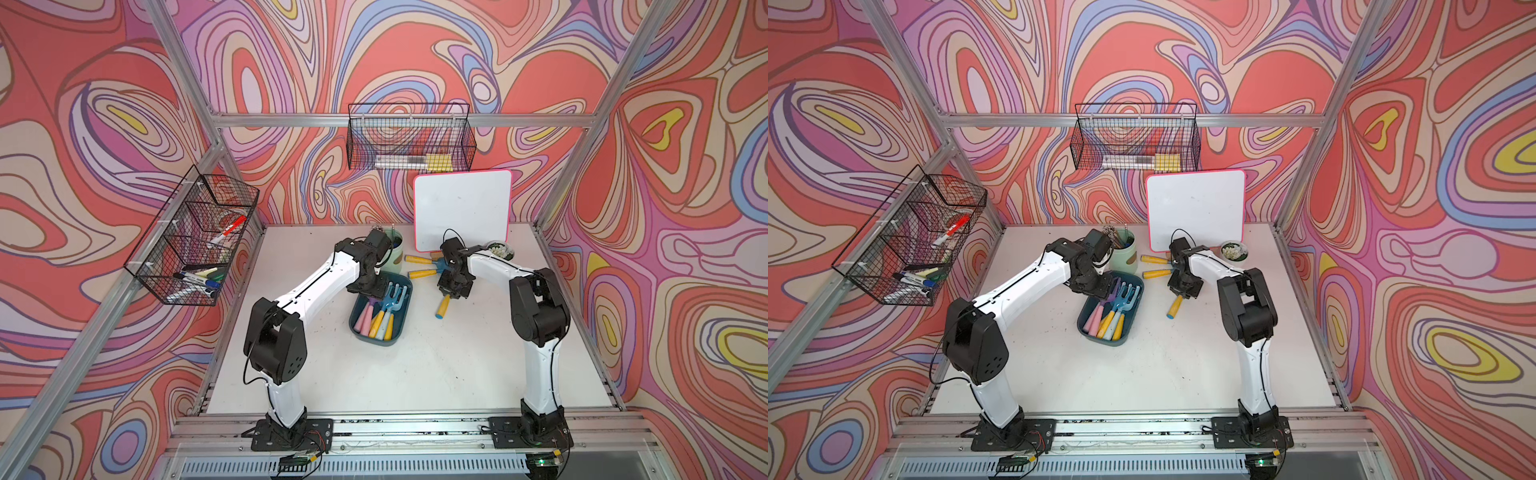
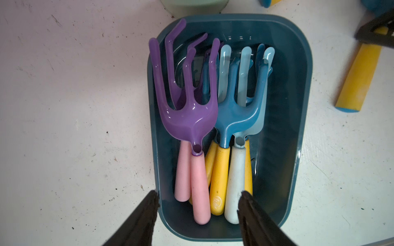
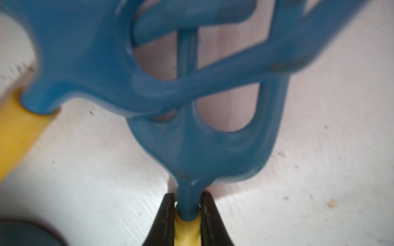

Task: Put the rake into the storage box
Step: Pick up the rake at the center of the board.

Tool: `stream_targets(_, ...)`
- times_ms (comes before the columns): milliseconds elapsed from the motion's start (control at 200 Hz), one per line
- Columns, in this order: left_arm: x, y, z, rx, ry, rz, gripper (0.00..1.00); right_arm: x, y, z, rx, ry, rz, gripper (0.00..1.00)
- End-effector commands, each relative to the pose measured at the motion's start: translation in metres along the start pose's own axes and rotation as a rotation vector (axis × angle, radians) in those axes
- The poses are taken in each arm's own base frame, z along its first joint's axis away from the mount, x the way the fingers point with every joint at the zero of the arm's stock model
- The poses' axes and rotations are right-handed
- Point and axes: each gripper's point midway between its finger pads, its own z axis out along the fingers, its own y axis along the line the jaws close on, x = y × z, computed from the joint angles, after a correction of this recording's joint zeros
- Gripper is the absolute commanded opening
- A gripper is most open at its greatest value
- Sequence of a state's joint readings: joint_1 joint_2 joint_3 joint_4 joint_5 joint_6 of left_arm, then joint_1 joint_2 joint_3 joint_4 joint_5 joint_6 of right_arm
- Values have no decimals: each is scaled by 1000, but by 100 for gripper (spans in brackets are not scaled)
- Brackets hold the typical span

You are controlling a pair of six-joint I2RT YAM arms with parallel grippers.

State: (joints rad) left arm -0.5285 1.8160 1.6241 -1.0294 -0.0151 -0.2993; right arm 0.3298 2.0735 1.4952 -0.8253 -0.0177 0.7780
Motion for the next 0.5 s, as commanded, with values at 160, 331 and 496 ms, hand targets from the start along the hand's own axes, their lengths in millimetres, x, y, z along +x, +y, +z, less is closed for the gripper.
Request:
stream_targets(160, -12, -16, 2, 89, -13, -7, 64, 49, -31, -9, -12, 81, -44, 4)
stream_targets(331, -11, -25, 1, 144, -23, -30, 65, 51, -22, -54, -129, 72, -94, 4)
stream_targets(496, -5, -47, -1, 222, -27, 15, 66, 53, -10, -85, -233, 44, -114, 4)
